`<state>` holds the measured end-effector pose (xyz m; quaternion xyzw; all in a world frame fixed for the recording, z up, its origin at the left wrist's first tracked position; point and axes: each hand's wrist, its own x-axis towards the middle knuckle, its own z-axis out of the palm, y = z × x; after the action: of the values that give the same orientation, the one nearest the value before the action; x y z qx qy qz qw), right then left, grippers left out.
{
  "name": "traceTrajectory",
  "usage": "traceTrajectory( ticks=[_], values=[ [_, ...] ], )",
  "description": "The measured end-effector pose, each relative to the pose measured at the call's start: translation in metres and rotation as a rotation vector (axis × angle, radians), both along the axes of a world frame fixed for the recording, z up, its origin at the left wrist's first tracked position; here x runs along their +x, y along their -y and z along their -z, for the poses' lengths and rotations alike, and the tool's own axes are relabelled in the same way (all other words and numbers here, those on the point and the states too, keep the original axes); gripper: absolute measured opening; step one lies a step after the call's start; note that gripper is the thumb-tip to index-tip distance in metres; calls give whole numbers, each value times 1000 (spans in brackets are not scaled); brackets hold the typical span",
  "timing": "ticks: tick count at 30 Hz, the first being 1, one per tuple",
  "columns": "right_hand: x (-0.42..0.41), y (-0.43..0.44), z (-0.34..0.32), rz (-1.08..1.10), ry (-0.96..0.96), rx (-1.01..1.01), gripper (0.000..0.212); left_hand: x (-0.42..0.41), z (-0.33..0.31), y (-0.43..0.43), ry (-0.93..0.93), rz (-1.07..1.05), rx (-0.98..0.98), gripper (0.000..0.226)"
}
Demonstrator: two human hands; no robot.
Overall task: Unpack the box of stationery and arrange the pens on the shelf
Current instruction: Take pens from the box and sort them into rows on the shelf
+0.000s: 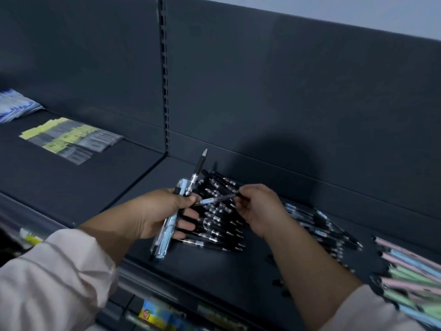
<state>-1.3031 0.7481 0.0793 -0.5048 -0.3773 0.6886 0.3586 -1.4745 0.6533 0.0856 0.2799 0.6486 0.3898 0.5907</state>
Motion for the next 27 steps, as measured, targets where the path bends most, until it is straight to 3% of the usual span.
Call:
traceTrajectory(
  ticks=[4, 8, 11, 14, 19, 23, 25, 27],
  values=[
    [12, 2, 9, -41, 21, -21, 13, -2, 3, -1, -45, 2, -16, 21],
    [12, 5, 5, -65, 177, 149, 21, 7, 2, -4, -88, 81, 2, 22],
    [10, 10, -6, -161, 66, 237, 22, 18, -1, -6, -121, 160, 11, 24],
    [14, 13, -13, -217, 7, 275, 9, 32, -5, -9, -111, 219, 12, 25],
    [65, -6, -12, 104, -35, 162, 12, 47, -11, -14, 114, 158, -21, 31],
    [123, -18, 2, 253, 115, 94, 6, 62, -13, -19, 126, 194, -45, 30],
    [139, -16, 8, 264, 197, 75, 22, 73, -12, -24, 108, 227, -32, 30],
    [148, -13, 12, 280, 397, 183, 44, 86, -13, -29, 108, 263, -15, 22]
  ],
)
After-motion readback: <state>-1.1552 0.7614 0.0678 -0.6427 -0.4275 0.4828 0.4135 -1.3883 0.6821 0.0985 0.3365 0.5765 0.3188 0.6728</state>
